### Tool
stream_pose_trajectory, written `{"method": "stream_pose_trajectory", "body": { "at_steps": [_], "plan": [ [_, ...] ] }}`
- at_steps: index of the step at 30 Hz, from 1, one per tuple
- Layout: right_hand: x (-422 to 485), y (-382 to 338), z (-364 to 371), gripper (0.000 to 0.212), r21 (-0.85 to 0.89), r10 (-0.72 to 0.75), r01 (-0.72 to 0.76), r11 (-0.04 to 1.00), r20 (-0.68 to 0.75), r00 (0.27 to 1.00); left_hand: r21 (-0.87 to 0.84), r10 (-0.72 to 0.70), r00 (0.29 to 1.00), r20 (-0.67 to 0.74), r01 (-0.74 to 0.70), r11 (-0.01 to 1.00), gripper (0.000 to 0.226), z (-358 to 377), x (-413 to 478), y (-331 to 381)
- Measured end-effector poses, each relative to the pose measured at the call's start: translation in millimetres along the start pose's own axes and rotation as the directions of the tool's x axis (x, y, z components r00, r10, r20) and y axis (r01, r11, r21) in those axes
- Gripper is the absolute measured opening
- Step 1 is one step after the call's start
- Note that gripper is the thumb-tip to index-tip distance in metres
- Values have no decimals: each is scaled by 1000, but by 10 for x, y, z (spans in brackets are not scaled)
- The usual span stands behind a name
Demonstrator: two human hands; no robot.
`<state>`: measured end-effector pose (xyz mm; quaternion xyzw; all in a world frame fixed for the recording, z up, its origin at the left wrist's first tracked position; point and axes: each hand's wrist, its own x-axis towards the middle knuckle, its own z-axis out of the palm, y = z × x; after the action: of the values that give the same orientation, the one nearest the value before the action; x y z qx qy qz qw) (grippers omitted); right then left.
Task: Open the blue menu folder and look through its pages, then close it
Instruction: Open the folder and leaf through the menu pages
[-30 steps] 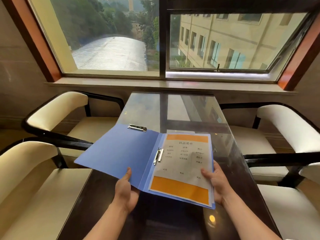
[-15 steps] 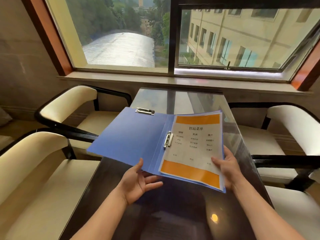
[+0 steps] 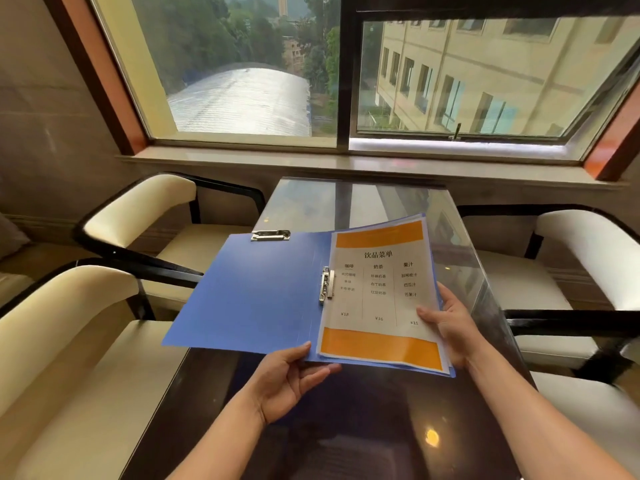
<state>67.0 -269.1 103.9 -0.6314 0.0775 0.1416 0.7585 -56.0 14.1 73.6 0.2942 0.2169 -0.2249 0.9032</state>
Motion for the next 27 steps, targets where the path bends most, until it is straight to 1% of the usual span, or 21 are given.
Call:
{"method": "stream_pose_trajectory", "body": {
  "at_steps": [5, 8, 12, 15, 16, 18, 20, 22, 24, 27],
  "plan": [
    [49, -4, -9, 62, 5, 25, -25, 1000, 9, 1000, 14, 47, 999, -27, -47, 999, 46, 67, -13, 7],
    [76, 1, -28, 59, 10, 68, -68, 998, 25, 997, -44, 97, 995, -20, -98, 994, 46, 104, -22, 11],
    [97, -5, -27, 45, 1, 136, -136, 991, 32, 990, -40, 146, 989, -27, -147, 988, 36, 154, -10, 17],
    [83, -43, -44, 34, 13, 170, -172, 985, 72, 983, -26, 167, 986, -30, -167, 986, 34, 159, -9, 24],
    [82, -57, -60, 35, 29, 166, -169, 985, 83, 983, -26, 174, 984, -28, -174, 984, 34, 155, -13, 35],
    [72, -75, -106, 44, 67, 170, -176, 982, 86, 982, -29, 189, 982, -19, -189, 981, 34, 139, -14, 61],
    [54, -55, -141, 59, 43, 190, -194, 980, 72, 979, -37, 212, 977, -21, -212, 977, 34, 122, -6, 89],
    [43, -13, -144, 69, 13, 203, -205, 979, 92, 975, -49, 231, 972, -38, -233, 971, 31, 105, 8, 111],
    [28, 34, -114, 70, -5, 194, -194, 981, 127, 973, -44, 241, 969, -56, -244, 969, 30, 89, 13, 118],
    [16, 82, -64, 69, -26, 156, -154, 988, 107, 982, -20, 244, 967, -74, -246, 969, 28, 69, 11, 125]
  ]
}}
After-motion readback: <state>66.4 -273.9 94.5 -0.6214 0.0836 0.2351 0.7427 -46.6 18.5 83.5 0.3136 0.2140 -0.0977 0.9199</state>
